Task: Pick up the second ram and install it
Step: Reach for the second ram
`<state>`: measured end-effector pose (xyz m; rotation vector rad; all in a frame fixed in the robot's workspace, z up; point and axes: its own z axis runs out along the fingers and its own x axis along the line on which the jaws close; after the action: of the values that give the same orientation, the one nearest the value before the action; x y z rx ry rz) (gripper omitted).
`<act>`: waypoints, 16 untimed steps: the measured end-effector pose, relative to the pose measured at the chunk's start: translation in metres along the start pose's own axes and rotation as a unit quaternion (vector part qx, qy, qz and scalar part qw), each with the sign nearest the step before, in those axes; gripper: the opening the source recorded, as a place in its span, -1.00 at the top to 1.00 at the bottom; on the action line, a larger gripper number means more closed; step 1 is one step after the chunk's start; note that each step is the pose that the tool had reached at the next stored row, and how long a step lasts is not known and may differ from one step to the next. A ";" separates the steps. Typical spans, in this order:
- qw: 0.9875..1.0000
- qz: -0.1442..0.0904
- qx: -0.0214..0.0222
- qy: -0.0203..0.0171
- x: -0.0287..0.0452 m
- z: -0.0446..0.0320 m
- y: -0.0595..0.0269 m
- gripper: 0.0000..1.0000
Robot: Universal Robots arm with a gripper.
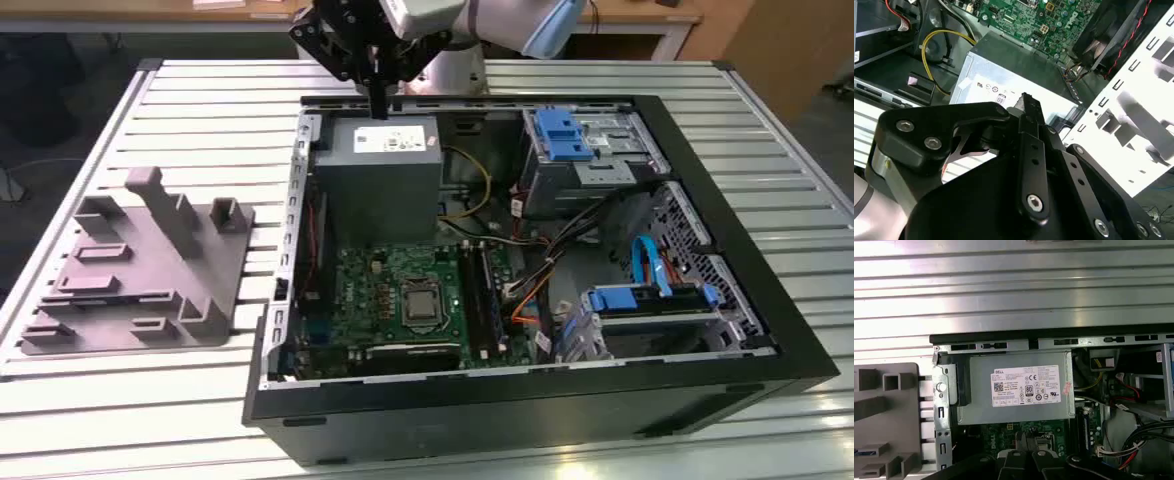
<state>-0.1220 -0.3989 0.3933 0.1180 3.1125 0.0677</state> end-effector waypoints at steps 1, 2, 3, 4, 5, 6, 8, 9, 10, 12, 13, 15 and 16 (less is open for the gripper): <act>1.000 0.000 0.000 0.000 0.0000 0.0000 0.0000 0.80; 1.000 0.000 0.000 0.000 0.0000 0.0000 0.0000 0.80; 1.000 0.000 0.000 0.000 0.0000 0.0000 0.0000 0.80; 1.000 0.000 0.000 0.000 0.0000 0.0000 0.0000 0.80; 1.000 0.000 0.000 0.000 0.0000 0.0000 0.0000 0.80; 1.000 0.000 0.000 0.000 0.0000 0.0000 0.0000 0.80; 1.000 0.000 0.000 0.000 0.0000 0.0000 0.0000 0.80; 1.000 0.000 0.000 0.000 0.0000 0.0000 0.0000 0.80; 1.000 0.000 0.000 0.000 0.0002 0.0000 0.0000 0.80; 1.000 0.000 0.000 0.000 0.0007 -0.0001 0.0000 0.80; 1.000 0.000 0.000 0.000 0.0009 -0.0001 -0.0001 0.80; 1.000 0.000 0.000 0.000 0.0019 0.0000 -0.0002 0.80; 1.000 0.000 0.000 0.000 0.0032 -0.0001 -0.0003 0.80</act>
<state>-0.1252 -0.3990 0.3933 0.1180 3.1125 0.0676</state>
